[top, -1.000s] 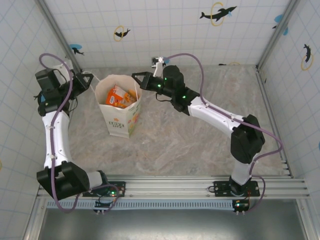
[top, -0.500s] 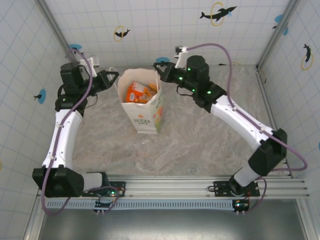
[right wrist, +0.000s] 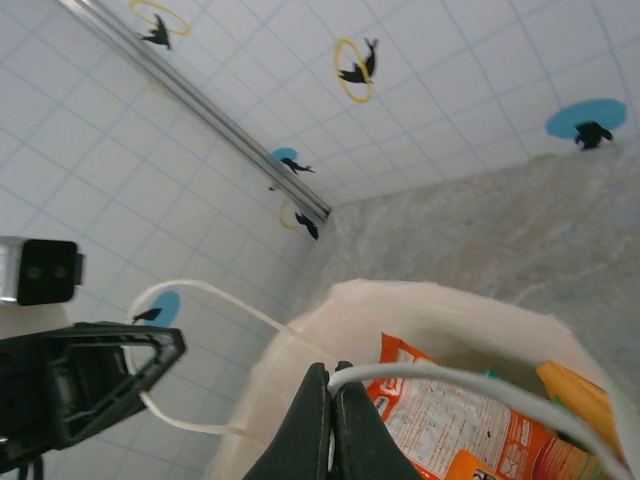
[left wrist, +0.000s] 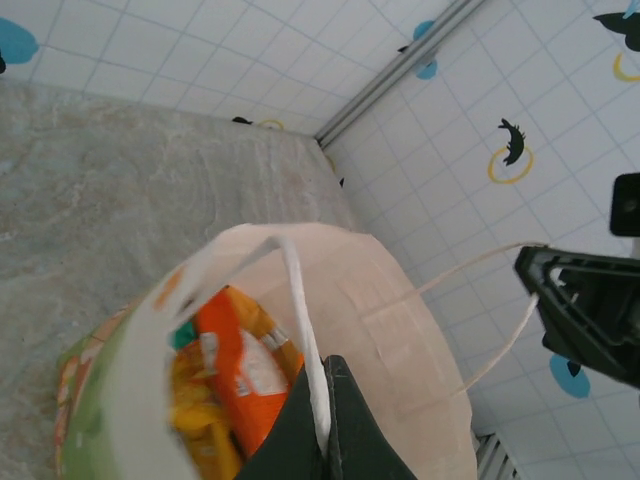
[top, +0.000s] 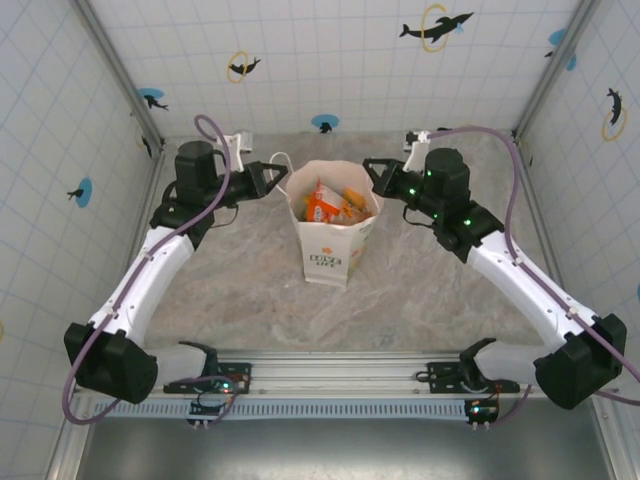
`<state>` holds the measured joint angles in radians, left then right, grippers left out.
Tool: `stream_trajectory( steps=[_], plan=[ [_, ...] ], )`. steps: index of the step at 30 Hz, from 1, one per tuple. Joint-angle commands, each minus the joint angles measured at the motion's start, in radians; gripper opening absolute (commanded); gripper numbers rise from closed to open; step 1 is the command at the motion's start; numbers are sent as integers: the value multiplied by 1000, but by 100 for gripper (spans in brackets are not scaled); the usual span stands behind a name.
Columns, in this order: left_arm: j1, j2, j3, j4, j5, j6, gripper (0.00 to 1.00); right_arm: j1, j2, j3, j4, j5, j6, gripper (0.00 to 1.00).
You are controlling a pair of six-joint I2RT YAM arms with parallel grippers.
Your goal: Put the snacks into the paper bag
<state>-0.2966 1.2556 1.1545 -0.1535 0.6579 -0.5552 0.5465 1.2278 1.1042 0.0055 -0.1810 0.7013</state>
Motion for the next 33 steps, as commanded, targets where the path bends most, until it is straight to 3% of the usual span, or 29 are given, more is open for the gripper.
stream_trajectory(
  steps=[1,5,12,14,19,20,21,22,28,33],
  plan=[
    [-4,4,4,71,-16,-17,23,-17,-30,-21,62,-12,7,15],
    [-4,-8,56,10,-72,37,44,-22,-44,24,-7,-1,-32,41],
    [-1,-94,110,-142,-290,124,67,-74,-186,-28,-138,54,-87,52],
    [-1,-152,83,-156,-390,141,69,-91,-231,-56,-176,69,-111,54],
    [1,-315,-17,-180,-686,174,84,-141,-343,-153,-302,160,-208,69],
    [2,-343,-49,-177,-756,182,89,-152,-359,-180,-317,187,-236,73],
    [4,-363,-80,-168,-805,190,92,-161,-366,-203,-325,207,-257,95],
    [8,-384,-121,-155,-866,194,95,-176,-374,-238,-332,229,-277,98],
    [45,-484,-500,147,-1109,314,98,-282,-410,-524,-147,215,-336,98],
    [91,-492,-881,563,-1137,400,98,-365,-441,-793,167,255,-390,98]
  ],
)
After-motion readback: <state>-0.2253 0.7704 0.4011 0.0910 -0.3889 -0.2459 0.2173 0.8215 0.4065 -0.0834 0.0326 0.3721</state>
